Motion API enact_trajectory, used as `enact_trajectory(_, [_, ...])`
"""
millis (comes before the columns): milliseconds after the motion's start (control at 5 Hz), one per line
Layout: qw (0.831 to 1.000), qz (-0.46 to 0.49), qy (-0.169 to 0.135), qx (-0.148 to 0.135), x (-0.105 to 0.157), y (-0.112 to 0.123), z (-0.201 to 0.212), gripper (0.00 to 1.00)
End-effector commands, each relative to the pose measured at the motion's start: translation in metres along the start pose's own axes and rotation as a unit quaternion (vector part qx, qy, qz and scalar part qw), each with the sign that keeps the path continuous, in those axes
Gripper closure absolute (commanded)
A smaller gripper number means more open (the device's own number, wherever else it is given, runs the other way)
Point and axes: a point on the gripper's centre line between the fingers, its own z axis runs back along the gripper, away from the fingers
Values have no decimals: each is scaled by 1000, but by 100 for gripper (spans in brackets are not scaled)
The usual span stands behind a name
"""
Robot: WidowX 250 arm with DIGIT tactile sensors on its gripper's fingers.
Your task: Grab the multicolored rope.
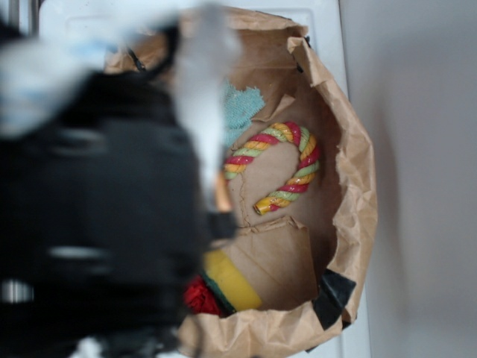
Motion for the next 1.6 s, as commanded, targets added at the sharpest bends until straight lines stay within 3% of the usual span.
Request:
enact_trajectory(0, [1000, -11, 21, -14, 9, 25, -56, 0])
enact_trajectory(200, [1000, 14, 8, -13, 12, 31, -51, 0])
enact_trajectory(800, [1000, 14, 8, -13, 12, 31, -51, 0])
enact_trajectory(1400, [994, 58, 2, 95, 57, 36, -148, 0])
